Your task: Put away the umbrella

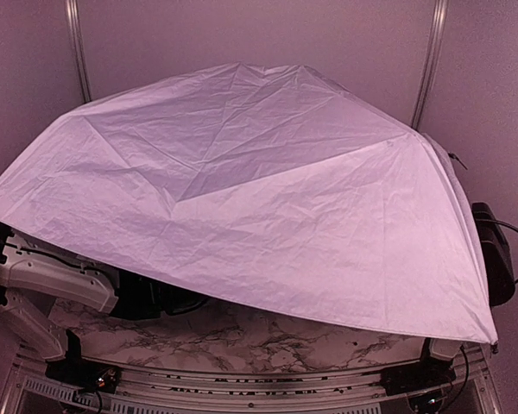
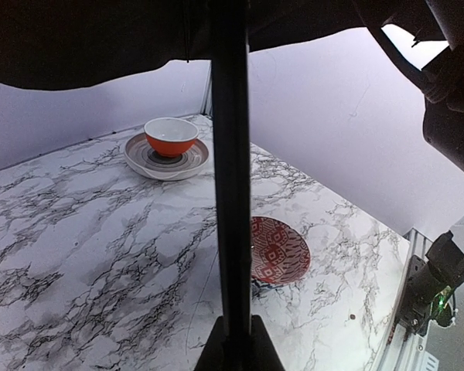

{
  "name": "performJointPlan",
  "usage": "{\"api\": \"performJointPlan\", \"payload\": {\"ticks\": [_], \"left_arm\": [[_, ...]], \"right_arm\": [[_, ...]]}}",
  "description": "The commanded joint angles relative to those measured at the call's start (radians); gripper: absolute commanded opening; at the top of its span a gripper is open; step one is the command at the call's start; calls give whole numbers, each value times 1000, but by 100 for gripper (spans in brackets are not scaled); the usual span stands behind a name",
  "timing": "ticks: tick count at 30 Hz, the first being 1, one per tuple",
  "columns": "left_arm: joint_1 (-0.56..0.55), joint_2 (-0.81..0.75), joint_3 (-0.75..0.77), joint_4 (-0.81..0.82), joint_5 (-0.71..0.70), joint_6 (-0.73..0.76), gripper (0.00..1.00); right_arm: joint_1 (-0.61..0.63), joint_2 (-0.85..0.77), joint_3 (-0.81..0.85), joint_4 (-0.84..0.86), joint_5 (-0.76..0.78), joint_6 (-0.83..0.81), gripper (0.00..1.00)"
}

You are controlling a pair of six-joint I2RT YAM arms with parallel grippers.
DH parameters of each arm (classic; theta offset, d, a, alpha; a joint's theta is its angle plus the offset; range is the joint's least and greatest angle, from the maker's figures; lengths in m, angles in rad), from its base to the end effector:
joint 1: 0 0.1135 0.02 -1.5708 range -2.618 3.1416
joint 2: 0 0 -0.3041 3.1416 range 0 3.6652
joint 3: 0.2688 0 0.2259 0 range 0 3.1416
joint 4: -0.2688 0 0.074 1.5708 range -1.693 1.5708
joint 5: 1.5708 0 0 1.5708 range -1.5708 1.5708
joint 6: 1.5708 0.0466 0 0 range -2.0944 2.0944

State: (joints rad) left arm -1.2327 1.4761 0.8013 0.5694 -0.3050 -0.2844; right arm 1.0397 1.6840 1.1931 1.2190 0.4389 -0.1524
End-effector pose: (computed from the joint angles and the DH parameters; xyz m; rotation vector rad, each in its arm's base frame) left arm 0.1182 -0.2940 0.3146 0.5783 1.6518 -0.8796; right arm 0.2001 0.3016 0.4432 -0.1261 0.9332 0.6376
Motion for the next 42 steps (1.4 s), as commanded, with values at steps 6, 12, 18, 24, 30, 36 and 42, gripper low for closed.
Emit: {"api": "performJointPlan", "payload": {"ticks": [6, 12, 18, 24, 30, 36, 42], "left_arm": [[-11, -51, 30, 58, -82, 53, 0], [-7, -135, 31, 63, -142, 172, 0], [0, -180, 29, 110, -163, 289, 0], [4, -220, 19, 167, -150, 333, 0], [4, -227, -3, 234, -147, 364, 0], [7, -245, -39, 316, -128, 393, 0], [9, -227, -45, 380, -109, 406, 0]], "right_arm": [[11, -9, 9, -82, 31, -21, 8], [32, -34, -86, -189, -30, 62, 7], [80, -32, -164, -247, -144, 129, 8], [99, -19, -197, -297, -195, 196, 9], [101, -6, -228, -330, -240, 240, 10], [113, 17, -242, -379, -251, 263, 10], [119, 43, -252, -403, -249, 287, 10]]}}
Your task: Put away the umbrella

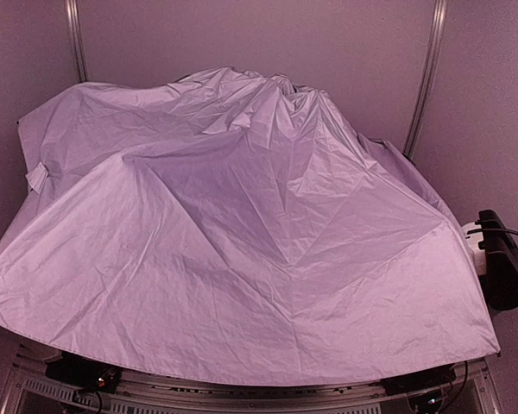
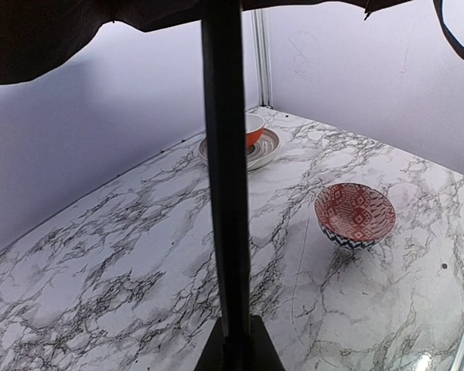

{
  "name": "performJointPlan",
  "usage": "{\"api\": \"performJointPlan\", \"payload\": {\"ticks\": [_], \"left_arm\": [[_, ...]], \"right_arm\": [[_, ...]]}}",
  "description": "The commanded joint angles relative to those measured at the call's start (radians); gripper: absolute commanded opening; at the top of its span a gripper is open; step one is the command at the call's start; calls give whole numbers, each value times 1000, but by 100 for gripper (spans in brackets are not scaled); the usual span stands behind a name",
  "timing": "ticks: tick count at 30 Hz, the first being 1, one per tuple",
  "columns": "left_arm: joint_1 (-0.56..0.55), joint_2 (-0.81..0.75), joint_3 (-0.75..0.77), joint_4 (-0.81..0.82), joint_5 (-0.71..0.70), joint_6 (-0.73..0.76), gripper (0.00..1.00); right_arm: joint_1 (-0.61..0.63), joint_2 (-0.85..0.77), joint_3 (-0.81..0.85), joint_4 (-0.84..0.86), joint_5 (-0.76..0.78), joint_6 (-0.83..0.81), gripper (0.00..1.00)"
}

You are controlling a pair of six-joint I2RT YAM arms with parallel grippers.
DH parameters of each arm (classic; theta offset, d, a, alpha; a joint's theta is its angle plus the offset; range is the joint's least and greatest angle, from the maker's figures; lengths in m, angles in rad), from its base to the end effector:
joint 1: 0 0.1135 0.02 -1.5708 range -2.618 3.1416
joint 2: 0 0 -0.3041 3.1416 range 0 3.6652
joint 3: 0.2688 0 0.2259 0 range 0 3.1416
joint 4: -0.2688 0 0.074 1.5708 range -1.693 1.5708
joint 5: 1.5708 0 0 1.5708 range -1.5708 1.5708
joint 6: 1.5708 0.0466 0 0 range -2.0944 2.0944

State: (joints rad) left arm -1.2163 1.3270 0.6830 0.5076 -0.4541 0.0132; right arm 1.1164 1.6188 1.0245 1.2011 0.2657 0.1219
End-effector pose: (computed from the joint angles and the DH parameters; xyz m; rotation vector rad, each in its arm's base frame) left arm 0.1134 -0.2476 0.3101 0.6948 1.5730 -0.5109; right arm 0.1630 0.3058 0.4128 -0.2534 1.0045 1.0042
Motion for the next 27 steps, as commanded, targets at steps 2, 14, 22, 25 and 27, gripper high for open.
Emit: {"api": "performJointPlan", "payload": {"ticks": [2, 14, 22, 25, 27], "left_arm": [[-6, -71, 67, 469, 40, 118, 0], [1, -83, 55, 530, 43, 137, 0], [1, -48, 56, 563, 71, 130, 0], [1, -59, 29, 580, 65, 151, 0], [1, -57, 22, 588, 44, 159, 0]], "right_arm": [[44, 116, -86, -390, -75, 16, 10], [50, 118, -102, -462, -54, -37, 11], [54, 154, -94, -514, -72, -62, 13], [54, 158, -105, -538, -85, -55, 14], [54, 159, -107, -543, -85, -53, 14]]}}
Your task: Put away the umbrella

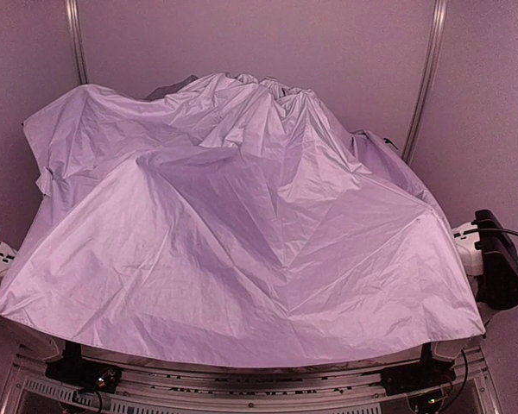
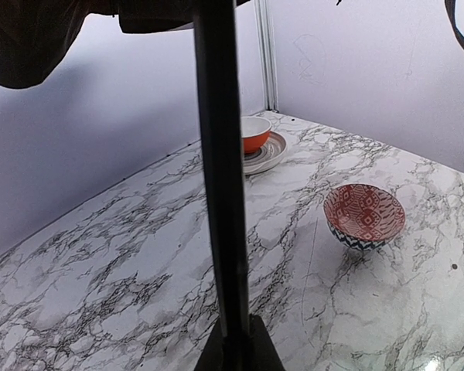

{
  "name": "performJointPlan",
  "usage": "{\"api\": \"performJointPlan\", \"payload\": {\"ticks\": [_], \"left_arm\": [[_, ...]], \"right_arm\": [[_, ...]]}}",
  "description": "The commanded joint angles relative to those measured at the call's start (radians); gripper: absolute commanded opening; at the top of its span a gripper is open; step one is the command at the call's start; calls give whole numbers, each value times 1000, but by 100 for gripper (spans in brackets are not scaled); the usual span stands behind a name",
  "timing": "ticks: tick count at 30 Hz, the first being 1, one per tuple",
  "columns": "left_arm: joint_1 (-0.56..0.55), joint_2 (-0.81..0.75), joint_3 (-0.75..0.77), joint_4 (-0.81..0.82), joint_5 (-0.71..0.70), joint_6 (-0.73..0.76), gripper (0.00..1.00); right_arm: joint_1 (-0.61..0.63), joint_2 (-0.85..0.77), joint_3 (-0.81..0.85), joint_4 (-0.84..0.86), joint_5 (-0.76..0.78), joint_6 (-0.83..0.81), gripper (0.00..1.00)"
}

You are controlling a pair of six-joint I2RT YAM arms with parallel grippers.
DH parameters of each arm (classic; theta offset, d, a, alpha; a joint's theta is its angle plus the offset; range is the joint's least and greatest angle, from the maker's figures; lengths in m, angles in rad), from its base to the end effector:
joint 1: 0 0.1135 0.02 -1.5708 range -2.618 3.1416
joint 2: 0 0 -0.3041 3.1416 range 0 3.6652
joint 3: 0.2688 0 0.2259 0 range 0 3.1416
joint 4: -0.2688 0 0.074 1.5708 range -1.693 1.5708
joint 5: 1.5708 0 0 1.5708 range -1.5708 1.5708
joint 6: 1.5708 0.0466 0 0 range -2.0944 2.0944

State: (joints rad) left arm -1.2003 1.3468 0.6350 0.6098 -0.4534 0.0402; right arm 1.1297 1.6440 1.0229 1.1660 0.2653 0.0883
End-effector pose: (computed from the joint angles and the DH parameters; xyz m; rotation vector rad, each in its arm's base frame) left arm 0.1175 -0.2460 0.3014 0.6799 1.5435 -0.4985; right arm 0.1630 0.3167 0.4005 -0.3109 1.0492 0.9650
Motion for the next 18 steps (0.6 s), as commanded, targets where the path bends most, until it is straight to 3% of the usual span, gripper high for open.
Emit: {"api": "performJointPlan", "payload": {"ticks": [1, 13, 18], "left_arm": [[-15, -75, 62, 496, 33, 135, 0], [-1, -28, 30, 575, 55, 120, 0], [10, 38, -3, 558, 31, 77, 0]], "right_arm": [[41, 135, -106, -511, -86, -20, 14], [41, 141, -103, -604, -42, -26, 14], [7, 106, -84, -546, -56, -35, 11]]}}
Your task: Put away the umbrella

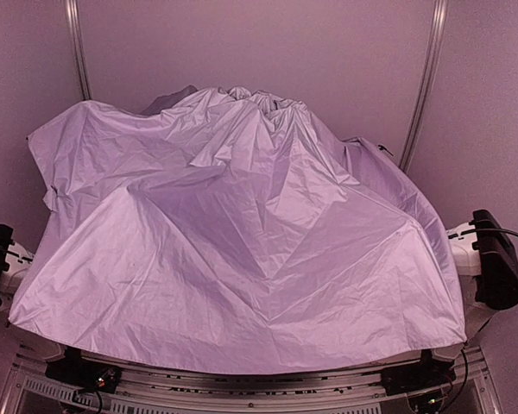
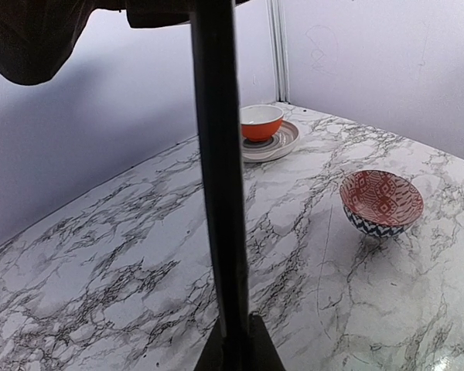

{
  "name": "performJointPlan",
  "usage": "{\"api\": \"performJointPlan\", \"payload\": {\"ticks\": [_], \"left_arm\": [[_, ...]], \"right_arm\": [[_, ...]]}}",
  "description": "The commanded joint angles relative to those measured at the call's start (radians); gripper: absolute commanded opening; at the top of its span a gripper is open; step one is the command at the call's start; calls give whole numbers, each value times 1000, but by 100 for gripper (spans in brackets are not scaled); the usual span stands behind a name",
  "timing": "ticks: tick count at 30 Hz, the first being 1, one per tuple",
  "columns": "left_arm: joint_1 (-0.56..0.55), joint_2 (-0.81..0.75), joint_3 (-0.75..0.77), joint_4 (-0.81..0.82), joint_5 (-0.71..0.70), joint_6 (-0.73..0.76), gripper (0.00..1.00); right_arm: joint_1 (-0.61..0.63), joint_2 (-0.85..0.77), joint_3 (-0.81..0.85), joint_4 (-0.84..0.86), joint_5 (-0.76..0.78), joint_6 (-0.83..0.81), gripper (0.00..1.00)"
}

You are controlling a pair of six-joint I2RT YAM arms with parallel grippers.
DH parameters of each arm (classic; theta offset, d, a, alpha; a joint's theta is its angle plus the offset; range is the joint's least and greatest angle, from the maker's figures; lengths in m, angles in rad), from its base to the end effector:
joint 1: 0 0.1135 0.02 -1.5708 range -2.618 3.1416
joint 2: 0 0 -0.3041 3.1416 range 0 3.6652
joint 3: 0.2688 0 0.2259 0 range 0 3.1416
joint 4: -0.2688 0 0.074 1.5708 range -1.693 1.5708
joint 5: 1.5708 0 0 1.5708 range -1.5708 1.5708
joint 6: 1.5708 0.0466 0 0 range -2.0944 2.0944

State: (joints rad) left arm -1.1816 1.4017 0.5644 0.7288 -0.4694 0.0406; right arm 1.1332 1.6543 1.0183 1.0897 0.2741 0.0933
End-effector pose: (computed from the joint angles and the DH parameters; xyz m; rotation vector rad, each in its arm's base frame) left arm 0.1235 -0.2456 0.2791 0.6574 1.5557 -0.4676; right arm 0.1653 0.3235 0.3875 -0.3531 1.1306 0.9347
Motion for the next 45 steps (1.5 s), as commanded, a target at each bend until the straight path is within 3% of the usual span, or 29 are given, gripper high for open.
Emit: {"api": "performJointPlan", "payload": {"ticks": [1, 6, 12, 15, 19, 23, 29, 34, 39, 45], "left_arm": [[-8, -7, 49, 439, 32, 62, 0], [-5, 27, -45, 440, -12, 10, 0], [21, 133, -54, 461, -16, -12, 0], [23, 181, -48, 481, -1, -31, 10], [23, 184, -64, 467, 45, -57, 32], [19, 132, -109, 376, 50, -83, 41], [-2, -9, -208, 238, 16, -105, 50], [-2, -278, -309, 120, -55, -134, 62], [11, -632, -289, -160, -300, -147, 76], [61, -846, -135, -581, -527, -268, 77]], "right_arm": [[-9, 87, -73, -456, -63, -43, 9], [-56, 86, -79, -314, -50, -98, 9], [-68, 133, -88, -82, -130, -243, 10], [-83, 142, -94, -26, -129, -266, 10], [-125, 142, -112, 39, -106, -236, 10], [-161, 140, -94, 78, -90, -215, 10], [-229, 123, -26, 87, -109, -169, 10], [-329, 68, -3, 54, -172, -114, 10], [-411, 44, 16, 23, -246, -77, 10], [-475, 40, 57, 5, -296, -72, 10]]}}
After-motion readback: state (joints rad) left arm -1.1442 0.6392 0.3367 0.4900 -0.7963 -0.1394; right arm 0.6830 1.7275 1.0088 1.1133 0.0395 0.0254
